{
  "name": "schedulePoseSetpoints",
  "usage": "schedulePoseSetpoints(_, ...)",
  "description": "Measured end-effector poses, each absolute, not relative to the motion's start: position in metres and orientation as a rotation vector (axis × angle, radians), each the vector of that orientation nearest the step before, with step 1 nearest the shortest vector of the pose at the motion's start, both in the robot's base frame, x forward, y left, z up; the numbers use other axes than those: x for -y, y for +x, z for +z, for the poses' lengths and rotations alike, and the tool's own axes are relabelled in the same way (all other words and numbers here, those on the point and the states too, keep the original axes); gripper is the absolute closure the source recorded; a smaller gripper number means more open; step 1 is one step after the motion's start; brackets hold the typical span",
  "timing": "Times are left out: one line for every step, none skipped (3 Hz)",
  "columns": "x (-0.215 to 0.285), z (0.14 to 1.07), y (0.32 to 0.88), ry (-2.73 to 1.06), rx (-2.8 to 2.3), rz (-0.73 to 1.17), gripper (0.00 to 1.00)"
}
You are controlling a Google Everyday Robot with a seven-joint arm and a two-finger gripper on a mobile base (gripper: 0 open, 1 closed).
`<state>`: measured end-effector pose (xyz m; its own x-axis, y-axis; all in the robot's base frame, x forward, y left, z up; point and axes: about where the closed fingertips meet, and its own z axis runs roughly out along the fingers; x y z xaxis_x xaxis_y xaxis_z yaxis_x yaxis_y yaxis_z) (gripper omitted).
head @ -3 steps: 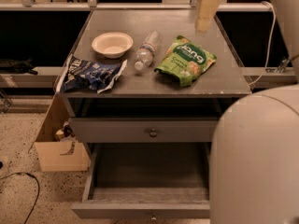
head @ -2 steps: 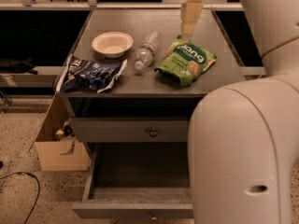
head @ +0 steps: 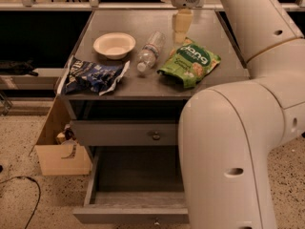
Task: Place water bottle into middle drawer
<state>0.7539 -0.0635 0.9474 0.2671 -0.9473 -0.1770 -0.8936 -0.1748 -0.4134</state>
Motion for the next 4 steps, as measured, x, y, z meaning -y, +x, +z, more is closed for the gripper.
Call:
schedulePoseSetpoints(0.0613, 0.9453, 0.7508, -2.114, -1.618, -0.116, 0.0)
schedulePoseSetpoints(0.0599, 0.9429, 0.7453, -2.142, -1.545, -0.055, 0.0)
schedulePoseSetpoints(0.0591, 0.9427, 0.743, -2.163, -1.482, -0.024, 0.0)
schedulePoseSetpoints(0.0591, 0.9427, 0.743, -2.163, -1.482, -0.024, 0.0)
